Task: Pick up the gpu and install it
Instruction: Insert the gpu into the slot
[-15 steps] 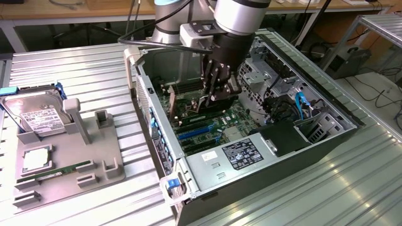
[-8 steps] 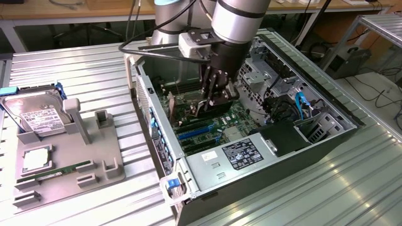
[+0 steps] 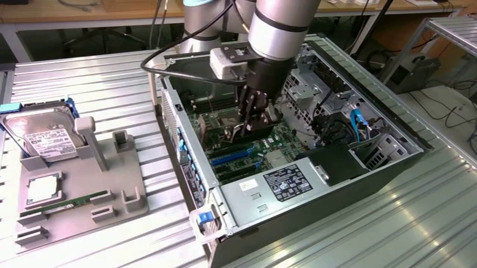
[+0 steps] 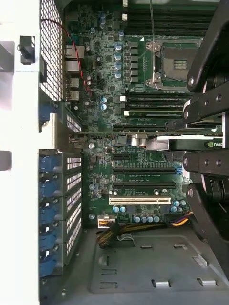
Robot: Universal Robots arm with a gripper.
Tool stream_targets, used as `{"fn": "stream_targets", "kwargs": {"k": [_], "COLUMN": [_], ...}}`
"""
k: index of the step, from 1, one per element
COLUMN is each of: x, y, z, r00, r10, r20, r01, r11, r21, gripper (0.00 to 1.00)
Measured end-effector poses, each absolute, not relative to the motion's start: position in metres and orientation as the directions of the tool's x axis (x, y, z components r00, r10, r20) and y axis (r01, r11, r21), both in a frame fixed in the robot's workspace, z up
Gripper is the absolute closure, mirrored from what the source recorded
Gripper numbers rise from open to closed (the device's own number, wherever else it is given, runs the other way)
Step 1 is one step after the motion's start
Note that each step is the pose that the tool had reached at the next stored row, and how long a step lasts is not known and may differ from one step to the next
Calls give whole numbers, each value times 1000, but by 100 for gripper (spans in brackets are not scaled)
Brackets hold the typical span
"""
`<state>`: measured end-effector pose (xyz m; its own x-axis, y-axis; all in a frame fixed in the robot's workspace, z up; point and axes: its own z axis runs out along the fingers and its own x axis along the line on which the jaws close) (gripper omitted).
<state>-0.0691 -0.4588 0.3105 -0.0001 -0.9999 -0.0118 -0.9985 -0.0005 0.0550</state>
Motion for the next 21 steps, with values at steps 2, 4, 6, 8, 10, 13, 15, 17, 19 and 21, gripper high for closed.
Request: {"fn": "stream_targets", "kwargs": {"k": [2, 4, 6, 8, 10, 13, 15, 17, 19, 21], "x": [-71, -73, -74, -74, -75, -75, -75, -76, -77, -77], "y": [-459, -459, -459, -460, -460, -460, -460, -460, -460, -460], "z": [306, 302, 298, 296, 293, 289, 286, 279, 275, 272], "r00": [0, 0, 0, 1, 2, 5, 5, 6, 6, 9], "r10": [-1000, -1000, -1000, -1000, -1000, -1000, -1000, -1000, -1000, -1000], "r20": [-12, -12, -12, -12, -12, -12, -12, -12, -13, -13], "r01": [-999, -999, -999, -999, -999, -999, -999, -999, -999, -999], "r11": [-1, -1, -1, -1, -3, -5, -6, -6, -7, -9], "r21": [54, 54, 53, 52, 50, 47, 46, 46, 46, 45], "gripper": [74, 74, 74, 74, 74, 74, 74, 74, 74, 74]}}
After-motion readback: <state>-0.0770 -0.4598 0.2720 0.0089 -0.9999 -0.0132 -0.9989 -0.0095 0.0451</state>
